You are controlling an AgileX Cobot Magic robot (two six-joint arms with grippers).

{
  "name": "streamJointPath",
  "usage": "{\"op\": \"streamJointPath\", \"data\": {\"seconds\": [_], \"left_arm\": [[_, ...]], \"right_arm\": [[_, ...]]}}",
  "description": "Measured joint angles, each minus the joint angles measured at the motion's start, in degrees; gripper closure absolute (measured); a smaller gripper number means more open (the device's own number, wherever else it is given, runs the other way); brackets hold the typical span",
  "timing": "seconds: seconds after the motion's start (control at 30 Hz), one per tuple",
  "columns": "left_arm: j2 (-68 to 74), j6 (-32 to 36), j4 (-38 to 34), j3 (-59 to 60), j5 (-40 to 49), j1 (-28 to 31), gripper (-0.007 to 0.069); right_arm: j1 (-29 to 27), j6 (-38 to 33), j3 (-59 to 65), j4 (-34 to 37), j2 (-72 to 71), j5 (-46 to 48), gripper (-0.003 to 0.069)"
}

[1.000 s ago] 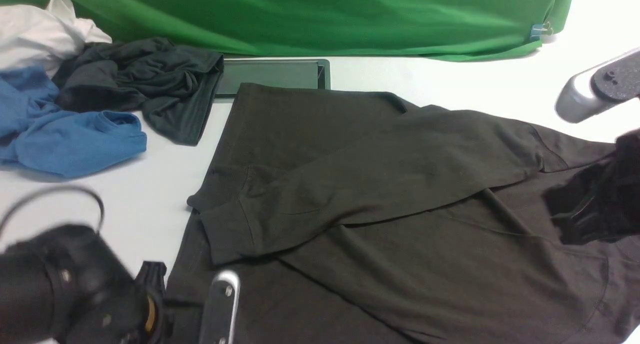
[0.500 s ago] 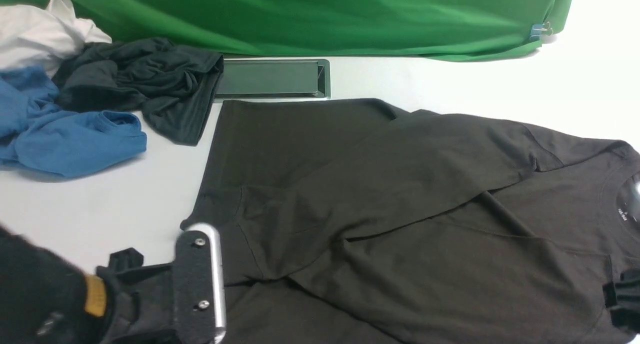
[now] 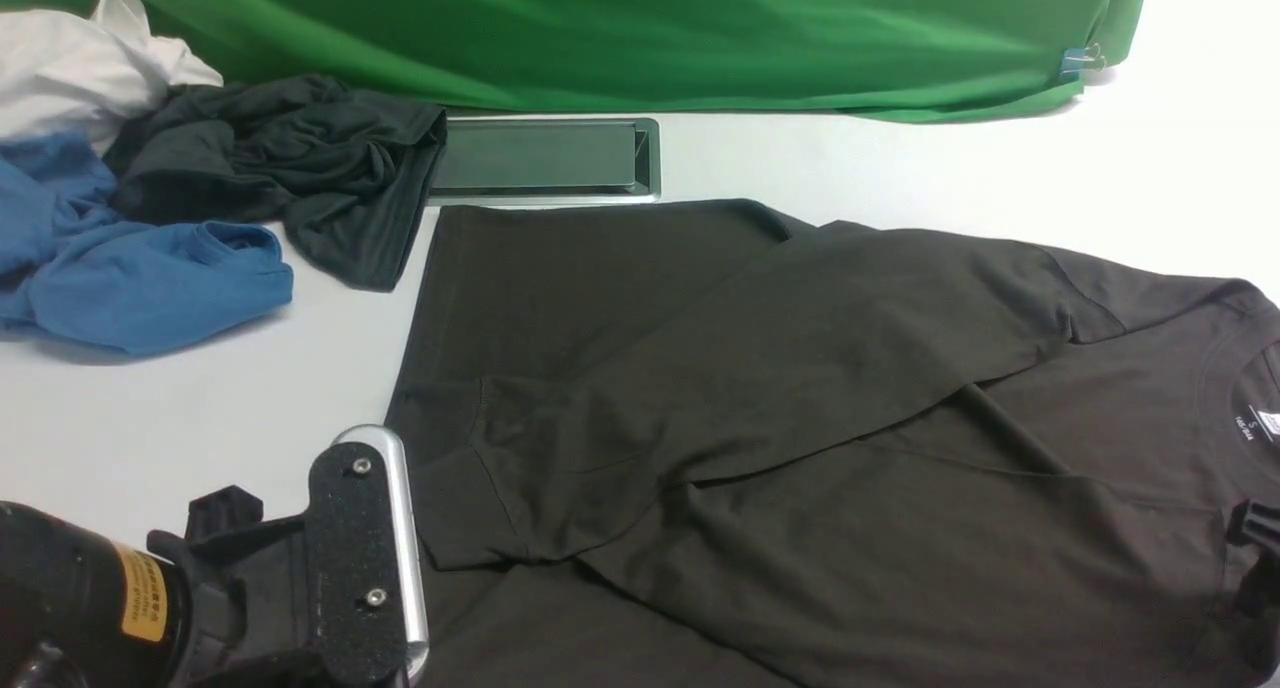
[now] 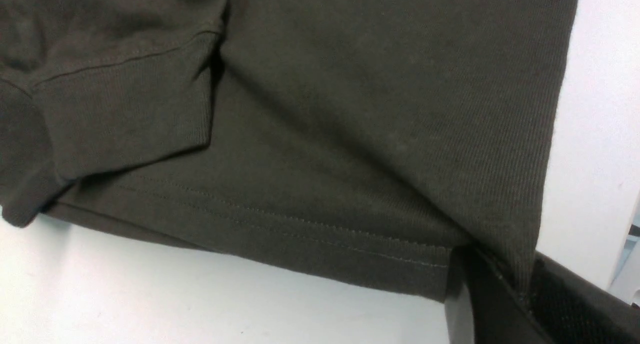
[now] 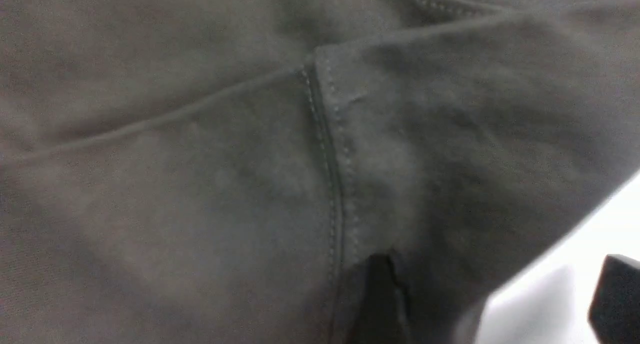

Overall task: Fold a long-sleeved shirt on a white desktop.
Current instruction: 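Grasp the near edge of the shirt at its hem and shoulder corners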

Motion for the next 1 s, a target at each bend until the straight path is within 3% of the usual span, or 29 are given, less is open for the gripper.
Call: {"op": "streamJointPath", "data": {"seconds": [0.2,0.43,0.73,1.0], "left_arm": [[-0.02,0.00,0.00,0.00,0.22,0.00,0.0585],[-0.73,-0.13,-0.01,0.00,2.10,0.00,0.0585],[-7.79,-3.05,-0.01,0.00,3.55,0.00,0.0585],[-3.26,-6.64,4.27,-0.02,-6.23,0.00,0.0585]], "right_arm": [[-0.05,-2.49,-1.10,-0.37,4.81,-2.31,0.0363],[-0.05,-10.91,-1.36,3.08,4.01,-1.70,0.0592],[-0.05,-10.52,-0.09,-0.72,-10.28,16.00,0.0605],[-0.05,-10.58,-3.36,-1.35,-10.40,16.81,0.0605]]}}
